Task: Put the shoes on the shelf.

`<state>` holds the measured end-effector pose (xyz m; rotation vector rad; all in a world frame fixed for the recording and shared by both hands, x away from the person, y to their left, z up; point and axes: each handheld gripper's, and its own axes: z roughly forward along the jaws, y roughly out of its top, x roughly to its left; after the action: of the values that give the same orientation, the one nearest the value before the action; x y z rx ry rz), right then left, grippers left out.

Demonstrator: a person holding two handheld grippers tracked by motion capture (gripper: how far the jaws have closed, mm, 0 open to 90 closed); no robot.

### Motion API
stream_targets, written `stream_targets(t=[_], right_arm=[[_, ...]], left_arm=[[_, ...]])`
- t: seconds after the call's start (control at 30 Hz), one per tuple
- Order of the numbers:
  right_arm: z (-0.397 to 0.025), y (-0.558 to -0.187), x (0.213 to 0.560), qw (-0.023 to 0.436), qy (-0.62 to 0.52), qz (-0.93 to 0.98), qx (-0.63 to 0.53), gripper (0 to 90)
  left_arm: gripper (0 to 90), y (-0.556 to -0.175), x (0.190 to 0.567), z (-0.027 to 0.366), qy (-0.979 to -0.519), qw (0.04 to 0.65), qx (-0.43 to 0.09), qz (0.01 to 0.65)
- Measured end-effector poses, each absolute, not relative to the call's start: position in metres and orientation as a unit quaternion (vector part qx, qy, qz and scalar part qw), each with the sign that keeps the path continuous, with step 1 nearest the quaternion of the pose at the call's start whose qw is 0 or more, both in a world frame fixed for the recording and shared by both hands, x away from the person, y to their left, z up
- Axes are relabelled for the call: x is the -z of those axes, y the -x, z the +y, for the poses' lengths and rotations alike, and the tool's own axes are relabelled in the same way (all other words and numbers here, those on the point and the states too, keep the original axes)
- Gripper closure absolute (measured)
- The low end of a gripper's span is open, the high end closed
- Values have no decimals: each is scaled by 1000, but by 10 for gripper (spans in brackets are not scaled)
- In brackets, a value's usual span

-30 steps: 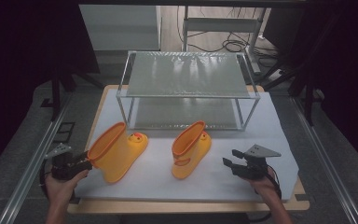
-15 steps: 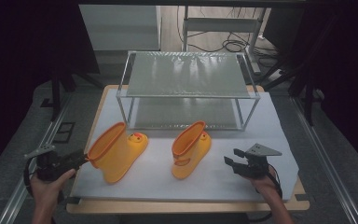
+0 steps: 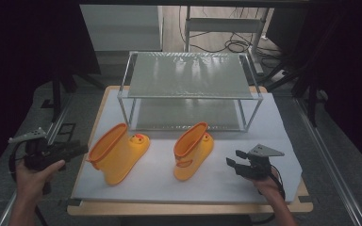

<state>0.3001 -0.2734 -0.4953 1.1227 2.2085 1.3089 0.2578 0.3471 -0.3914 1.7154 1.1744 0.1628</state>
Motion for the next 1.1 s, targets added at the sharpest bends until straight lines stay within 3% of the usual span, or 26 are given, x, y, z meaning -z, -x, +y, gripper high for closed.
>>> stream_targets(t=[0.37,1.1], right_arm=[[-275,-302,496,160,-407,775,-456,431],[-275,-304,498,165,-411,780,-442,433]], left_arm=[[431,-271,348,329,-740,502,-51,445],[435,-294,319,286,-774,485,-13,408]])
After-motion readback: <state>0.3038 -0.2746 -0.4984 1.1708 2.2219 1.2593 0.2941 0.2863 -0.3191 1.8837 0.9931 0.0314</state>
